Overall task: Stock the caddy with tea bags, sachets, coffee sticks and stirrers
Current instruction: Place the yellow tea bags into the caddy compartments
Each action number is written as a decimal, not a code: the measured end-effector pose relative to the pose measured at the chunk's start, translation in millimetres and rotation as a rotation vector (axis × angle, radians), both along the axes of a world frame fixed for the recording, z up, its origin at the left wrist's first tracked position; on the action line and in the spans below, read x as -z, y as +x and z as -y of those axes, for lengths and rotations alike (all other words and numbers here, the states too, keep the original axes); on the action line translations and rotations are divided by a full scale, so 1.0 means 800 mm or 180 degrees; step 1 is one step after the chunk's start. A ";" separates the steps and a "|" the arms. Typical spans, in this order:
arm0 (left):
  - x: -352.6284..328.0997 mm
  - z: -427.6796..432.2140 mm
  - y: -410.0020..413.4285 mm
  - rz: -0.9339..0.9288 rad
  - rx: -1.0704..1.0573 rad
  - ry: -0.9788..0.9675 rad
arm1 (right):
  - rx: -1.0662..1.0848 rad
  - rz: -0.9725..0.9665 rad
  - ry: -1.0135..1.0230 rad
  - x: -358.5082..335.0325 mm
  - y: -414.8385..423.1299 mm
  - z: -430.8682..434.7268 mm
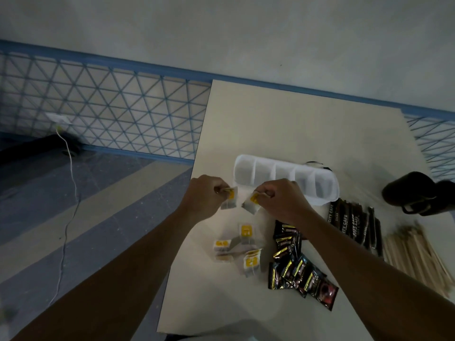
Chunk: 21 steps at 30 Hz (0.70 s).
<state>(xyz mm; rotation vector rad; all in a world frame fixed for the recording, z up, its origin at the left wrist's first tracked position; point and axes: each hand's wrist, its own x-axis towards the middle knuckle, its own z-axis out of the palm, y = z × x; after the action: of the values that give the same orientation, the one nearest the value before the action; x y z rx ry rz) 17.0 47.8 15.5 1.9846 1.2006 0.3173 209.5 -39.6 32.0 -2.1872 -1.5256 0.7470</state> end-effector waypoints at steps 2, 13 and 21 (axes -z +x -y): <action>-0.011 -0.014 0.013 0.0032 0.0045 0.0174 | 0.0026 0.0090 0.0092 -0.015 0.013 -0.010; -0.020 -0.071 0.089 -0.0014 0.0131 0.0315 | 0.0096 0.0349 0.0203 -0.017 0.063 -0.070; 0.012 -0.070 0.110 -0.0370 0.0061 0.0459 | -0.0333 0.0625 -0.0091 0.014 0.066 -0.090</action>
<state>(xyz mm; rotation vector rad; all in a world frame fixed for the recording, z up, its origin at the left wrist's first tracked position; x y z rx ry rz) 105.1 104.1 5.9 2.1631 1.2612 0.2894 262.5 32.3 20.8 -2.2732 -1.7463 0.6031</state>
